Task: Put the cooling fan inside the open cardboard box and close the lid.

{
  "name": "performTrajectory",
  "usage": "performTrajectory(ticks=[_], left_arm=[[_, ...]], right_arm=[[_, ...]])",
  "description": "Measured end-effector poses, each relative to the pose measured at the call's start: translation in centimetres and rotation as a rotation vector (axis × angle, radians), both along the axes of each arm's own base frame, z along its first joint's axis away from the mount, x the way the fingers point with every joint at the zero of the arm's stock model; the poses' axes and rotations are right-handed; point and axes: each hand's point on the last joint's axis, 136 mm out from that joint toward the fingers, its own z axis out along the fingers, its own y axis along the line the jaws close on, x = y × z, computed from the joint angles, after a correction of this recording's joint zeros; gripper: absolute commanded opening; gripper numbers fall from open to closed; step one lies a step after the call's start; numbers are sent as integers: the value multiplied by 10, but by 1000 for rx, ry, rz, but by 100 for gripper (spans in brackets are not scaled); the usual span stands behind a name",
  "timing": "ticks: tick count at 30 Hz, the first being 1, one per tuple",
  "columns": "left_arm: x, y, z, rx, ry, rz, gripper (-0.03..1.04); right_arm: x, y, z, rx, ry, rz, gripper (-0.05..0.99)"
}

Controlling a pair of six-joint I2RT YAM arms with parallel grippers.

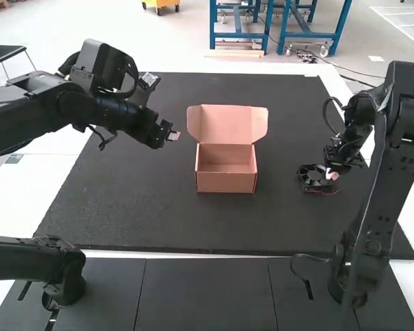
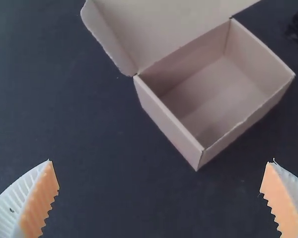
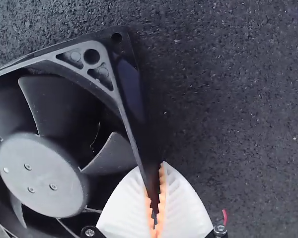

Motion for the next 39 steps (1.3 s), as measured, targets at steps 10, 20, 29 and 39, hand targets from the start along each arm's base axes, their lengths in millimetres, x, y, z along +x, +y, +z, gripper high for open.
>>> performTrajectory(ticks=[10,20,29,39], left_arm=[[6,28,7,13,-26,69,96],[3,32,14,11,-50,68,96],[3,32,3,18,-41,66,96],[7,31,7,9,-65,71,96]], right_arm=[[8,5,15,39,-8,-17,-2],[14,11,41,73,-53,-40,-2],[-5,27,112,115,-165,-63,-2],[-67,51,147,158,-217,-110,-2]])
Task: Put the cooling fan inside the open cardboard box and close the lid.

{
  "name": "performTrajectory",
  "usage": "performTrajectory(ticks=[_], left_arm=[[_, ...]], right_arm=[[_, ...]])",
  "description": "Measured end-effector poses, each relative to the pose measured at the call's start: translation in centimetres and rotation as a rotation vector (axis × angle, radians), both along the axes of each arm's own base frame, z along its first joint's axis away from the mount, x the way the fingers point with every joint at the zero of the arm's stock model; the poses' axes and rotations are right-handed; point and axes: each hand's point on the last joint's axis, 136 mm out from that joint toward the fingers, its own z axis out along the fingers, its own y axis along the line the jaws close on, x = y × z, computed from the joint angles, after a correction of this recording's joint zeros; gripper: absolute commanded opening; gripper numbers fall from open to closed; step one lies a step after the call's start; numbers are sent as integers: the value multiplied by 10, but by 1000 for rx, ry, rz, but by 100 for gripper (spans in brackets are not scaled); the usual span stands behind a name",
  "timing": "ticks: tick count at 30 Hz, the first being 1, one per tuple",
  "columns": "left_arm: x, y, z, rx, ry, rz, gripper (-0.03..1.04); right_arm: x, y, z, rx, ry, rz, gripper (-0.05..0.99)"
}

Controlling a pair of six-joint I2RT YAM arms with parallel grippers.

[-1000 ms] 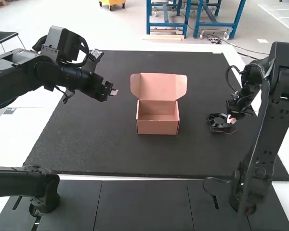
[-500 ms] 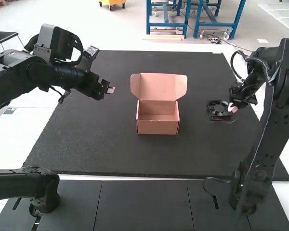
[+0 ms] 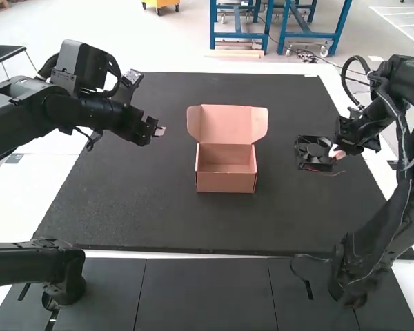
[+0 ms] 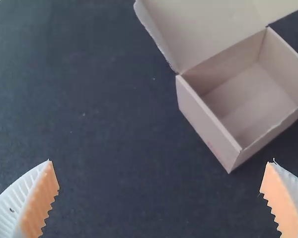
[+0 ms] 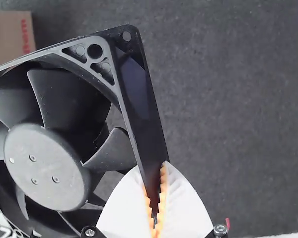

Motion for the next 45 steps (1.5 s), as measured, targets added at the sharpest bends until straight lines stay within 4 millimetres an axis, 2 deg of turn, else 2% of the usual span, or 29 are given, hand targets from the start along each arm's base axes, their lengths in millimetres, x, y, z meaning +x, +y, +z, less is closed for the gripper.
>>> performTrajectory(ticks=[5,10,15,18,22,27,37,45], left_arm=[[3,2,-1,1,-8,13,96],[5,3,-2,-3,-14,23,96],[6,3,-1,-15,-14,40,96],[6,4,-1,-24,-9,47,96],[6,4,-2,-37,-3,59,96],[7,4,-2,-45,-3,73,96],[9,6,-1,-63,1,99,96],[8,6,-2,-68,11,106,96]], right_arm=[[-20,17,17,7,-69,-16,-2],[-29,60,24,56,-123,27,-2],[-38,105,23,126,-127,66,-2],[-45,126,21,165,-117,84,-2],[-44,147,22,202,-143,107,-2],[-38,165,22,225,-193,140,-2],[-29,180,9,161,-257,190,-2],[-40,204,-5,136,-224,285,-2]])
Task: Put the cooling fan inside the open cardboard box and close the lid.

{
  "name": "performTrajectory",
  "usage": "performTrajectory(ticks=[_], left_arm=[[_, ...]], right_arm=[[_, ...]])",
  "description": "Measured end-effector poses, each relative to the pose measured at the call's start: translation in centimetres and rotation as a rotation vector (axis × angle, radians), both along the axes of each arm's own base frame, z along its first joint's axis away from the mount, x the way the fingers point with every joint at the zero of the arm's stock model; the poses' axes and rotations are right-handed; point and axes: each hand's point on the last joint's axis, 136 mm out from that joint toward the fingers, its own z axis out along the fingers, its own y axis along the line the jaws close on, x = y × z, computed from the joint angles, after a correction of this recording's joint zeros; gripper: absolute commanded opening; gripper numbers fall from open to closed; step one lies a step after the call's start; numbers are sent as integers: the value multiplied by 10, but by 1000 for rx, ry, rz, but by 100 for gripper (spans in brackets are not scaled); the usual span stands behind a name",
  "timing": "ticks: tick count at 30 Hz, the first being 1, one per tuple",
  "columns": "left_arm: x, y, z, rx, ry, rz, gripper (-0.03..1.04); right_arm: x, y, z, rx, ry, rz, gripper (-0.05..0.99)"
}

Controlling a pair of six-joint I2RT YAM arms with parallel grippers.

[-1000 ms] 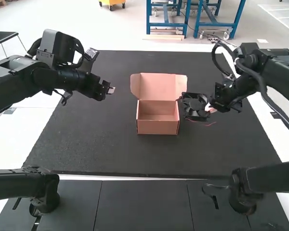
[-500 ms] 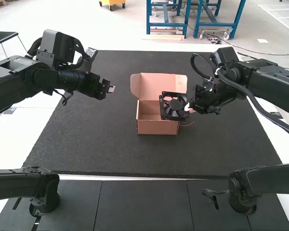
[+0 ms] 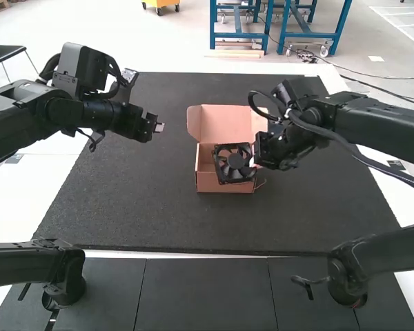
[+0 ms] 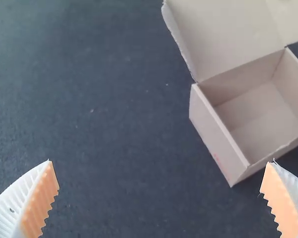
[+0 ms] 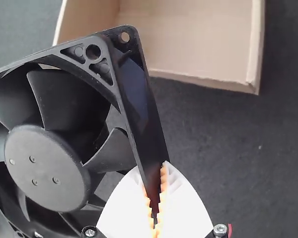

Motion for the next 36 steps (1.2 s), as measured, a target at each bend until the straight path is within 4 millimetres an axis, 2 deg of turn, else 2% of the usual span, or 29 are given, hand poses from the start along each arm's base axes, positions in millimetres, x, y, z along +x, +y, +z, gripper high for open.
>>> performTrajectory(ticks=[5,10,19,25,33,36], left_arm=[[0,0,0,0,0,0,96],[0,0,0,-2,1,2,96],[0,0,0,-6,2,5,96],[0,0,0,-5,3,5,96],[0,0,0,-5,3,5,96],[0,0,0,-5,3,5,96]], right_arm=[[-9,10,-13,-26,45,45,-2],[-6,12,-25,-53,84,49,-2],[17,27,-25,-68,90,65,-2],[33,27,-33,-77,120,37,-3],[60,23,-26,-2,165,-78,-2],[65,27,-22,28,179,-95,-2]])
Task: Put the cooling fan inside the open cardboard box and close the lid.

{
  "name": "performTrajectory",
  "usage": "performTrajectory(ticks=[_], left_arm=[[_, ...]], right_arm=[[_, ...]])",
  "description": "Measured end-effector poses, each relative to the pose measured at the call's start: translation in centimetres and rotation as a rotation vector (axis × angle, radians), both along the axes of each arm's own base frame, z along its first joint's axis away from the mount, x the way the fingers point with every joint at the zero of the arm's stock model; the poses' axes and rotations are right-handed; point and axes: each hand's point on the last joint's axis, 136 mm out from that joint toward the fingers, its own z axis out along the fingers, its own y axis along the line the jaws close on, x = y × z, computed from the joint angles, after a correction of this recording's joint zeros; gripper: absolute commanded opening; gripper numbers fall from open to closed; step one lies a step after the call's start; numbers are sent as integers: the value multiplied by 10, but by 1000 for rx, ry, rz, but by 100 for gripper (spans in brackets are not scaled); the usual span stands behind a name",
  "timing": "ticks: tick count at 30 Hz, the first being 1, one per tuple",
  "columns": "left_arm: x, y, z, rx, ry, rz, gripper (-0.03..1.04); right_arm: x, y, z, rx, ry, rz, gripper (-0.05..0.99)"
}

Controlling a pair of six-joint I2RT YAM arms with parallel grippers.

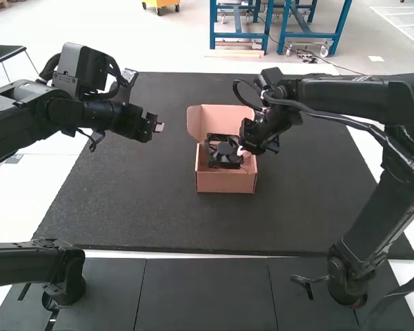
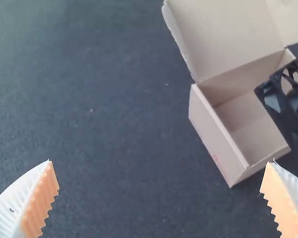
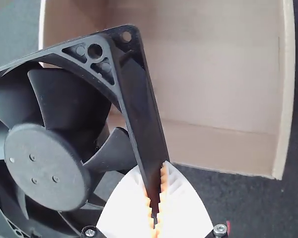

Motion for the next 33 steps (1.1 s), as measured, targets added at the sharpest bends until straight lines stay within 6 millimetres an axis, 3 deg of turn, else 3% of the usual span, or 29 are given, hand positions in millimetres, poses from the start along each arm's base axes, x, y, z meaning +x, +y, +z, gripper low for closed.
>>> performTrajectory(ticks=[15,22,33], left_arm=[[0,0,0,0,1,-1,96],[0,0,0,0,1,-1,96],[0,0,1,-2,-3,-1,96]], right_arm=[[-1,3,-14,26,85,-25,-2],[13,-9,-23,10,101,-70,-3],[27,-8,-25,-9,81,-73,-2]])
